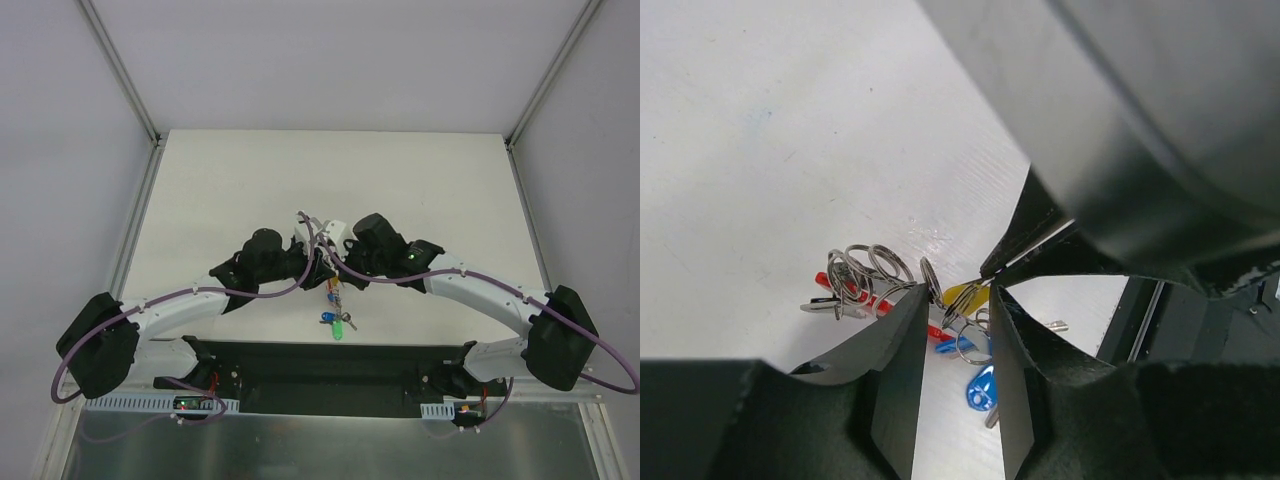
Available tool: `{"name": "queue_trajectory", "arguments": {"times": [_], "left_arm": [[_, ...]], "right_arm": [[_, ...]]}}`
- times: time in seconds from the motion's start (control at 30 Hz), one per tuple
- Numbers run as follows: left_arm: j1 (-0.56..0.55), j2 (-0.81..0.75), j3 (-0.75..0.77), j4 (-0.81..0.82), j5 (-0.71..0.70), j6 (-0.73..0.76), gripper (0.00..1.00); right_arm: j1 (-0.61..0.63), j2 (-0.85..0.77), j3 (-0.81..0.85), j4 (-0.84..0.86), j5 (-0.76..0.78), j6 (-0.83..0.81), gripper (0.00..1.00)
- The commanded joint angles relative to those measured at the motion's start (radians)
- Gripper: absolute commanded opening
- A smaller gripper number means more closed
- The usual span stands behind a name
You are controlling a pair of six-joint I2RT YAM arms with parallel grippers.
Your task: Put the keys on the keyring
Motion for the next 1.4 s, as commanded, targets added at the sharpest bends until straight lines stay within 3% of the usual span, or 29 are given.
{"name": "queue_trajectory", "arguments": {"times": [0.0, 0.27, 0.53, 1.03, 1.37], "left_arm": [[-0.001, 0.028, 0.035, -0.019, 0.065, 0.071, 0.3], [0.0, 0.017, -0.021, 0.047, 0.077, 0.093, 0.29], [0.022, -0.013, -0.158, 0.277, 0.09, 0.045, 0.29], [0.034, -0.009, -0.152, 0.312, 0.18, 0.035, 0.28], [0.042, -0.018, -0.115, 0.268, 0.193, 0.048, 0.21]], "right_arm": [[0.007, -0.022, 0.026, 0.025, -0.038, 0.006, 0.01], [-0.012, -0.059, -0.009, 0.07, -0.092, 0.021, 0.01], [-0.039, -0.083, -0.038, 0.105, -0.141, 0.038, 0.01], [-0.042, -0.092, -0.054, 0.119, -0.167, 0.028, 0.01], [-0.041, -0.092, -0.058, 0.096, -0.159, 0.006, 0.01]]}}
